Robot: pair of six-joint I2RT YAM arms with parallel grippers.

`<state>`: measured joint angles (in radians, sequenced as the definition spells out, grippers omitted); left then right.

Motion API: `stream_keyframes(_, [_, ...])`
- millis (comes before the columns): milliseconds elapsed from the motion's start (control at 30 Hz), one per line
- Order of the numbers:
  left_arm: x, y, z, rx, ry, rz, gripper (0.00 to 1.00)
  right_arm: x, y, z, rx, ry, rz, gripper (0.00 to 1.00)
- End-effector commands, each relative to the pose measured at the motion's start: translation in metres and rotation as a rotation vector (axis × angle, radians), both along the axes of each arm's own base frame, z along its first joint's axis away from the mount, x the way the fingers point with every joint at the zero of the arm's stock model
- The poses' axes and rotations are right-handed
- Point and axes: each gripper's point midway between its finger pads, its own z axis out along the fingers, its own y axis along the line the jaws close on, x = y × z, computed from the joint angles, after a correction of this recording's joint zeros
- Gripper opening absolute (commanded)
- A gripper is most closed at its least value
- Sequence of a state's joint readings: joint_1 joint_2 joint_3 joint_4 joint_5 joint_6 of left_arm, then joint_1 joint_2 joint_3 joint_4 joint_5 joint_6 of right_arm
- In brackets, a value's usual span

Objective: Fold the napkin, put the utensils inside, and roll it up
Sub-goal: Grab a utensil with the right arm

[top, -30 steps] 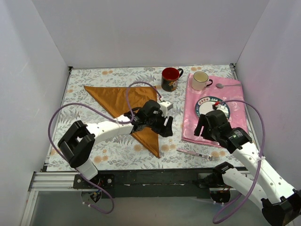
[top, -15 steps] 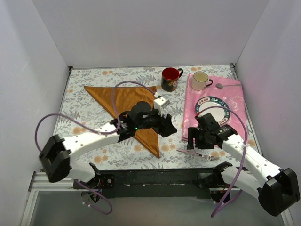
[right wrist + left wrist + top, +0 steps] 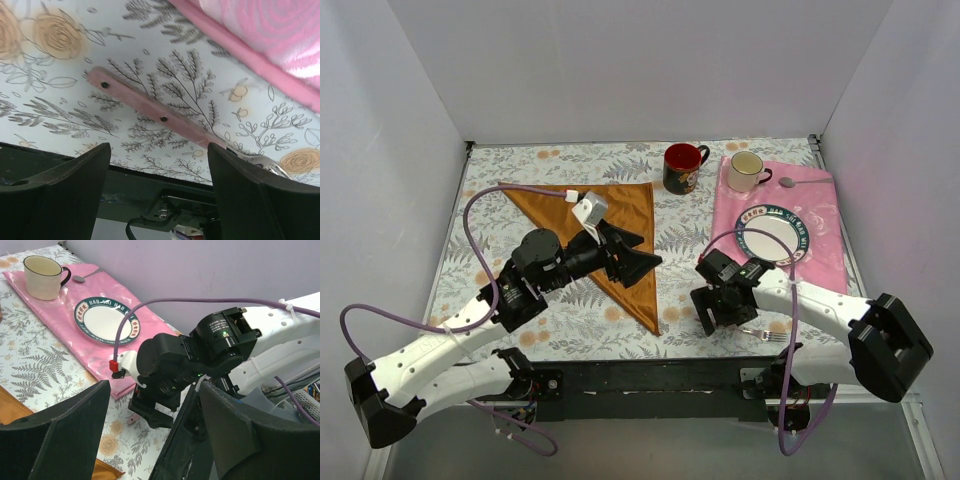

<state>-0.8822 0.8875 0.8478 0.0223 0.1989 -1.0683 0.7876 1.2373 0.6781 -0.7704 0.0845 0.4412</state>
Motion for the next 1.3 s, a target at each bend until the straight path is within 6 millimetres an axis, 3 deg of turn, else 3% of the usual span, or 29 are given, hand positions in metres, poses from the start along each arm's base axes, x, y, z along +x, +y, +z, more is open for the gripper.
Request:
stream_keyframes(0, [-0.009,0.011,-0.001,0.002,0.001,0.000,0.72,0.023,0.015,0.016,-0.032,-0.087,0.074,0.86])
stream_keyframes(333, [-0.021,0.028,0.005,-0.013,-0.021,0.005,0.72,0.025,0.035,0.000,0.013,-0.051,0.203,0.79])
stream_keyframes(467, [-0.022,0.033,0.006,-0.015,-0.018,0.020,0.72,0.023,0.029,-0.015,-0.021,-0.021,0.211,0.75])
stream_keyframes(600, [-0.024,0.038,0.006,-0.010,-0.014,0.029,0.73,0.029,0.030,-0.027,-0.051,-0.001,0.210,0.62])
stream_keyframes(667, [-0.024,0.039,0.006,-0.002,-0.007,0.035,0.73,0.032,0.032,-0.033,-0.066,0.007,0.211,0.61])
stream_keyframes(700, [-0.023,0.040,0.006,0.000,-0.007,0.038,0.73,0.037,0.035,-0.035,-0.063,-0.007,0.211,0.59])
stream_keyframes(833, [-0.024,0.043,0.008,0.006,0.000,0.049,0.73,0.057,0.051,-0.039,-0.066,-0.034,0.210,0.35])
stream_keyframes(1000, [-0.021,0.045,0.012,0.005,0.011,0.070,0.73,0.107,0.082,-0.026,-0.071,-0.151,0.209,0.24])
stream_keyframes(1033, [-0.020,0.045,0.013,0.001,0.014,0.073,0.73,0.113,0.085,-0.032,-0.080,-0.146,0.209,0.19])
stream_keyframes(1100, [-0.019,0.044,0.014,0.000,0.025,0.077,0.73,0.133,0.096,-0.024,-0.063,-0.178,0.210,0.17])
stream_keyframes(1200, [-0.018,0.045,0.016,0.001,0.035,0.087,0.73,0.147,0.095,-0.016,-0.102,-0.199,0.202,0.20])
stream_keyframes(1267, [-0.017,0.046,0.015,0.005,0.040,0.097,0.73,0.142,0.092,-0.014,-0.107,-0.184,0.208,0.38])
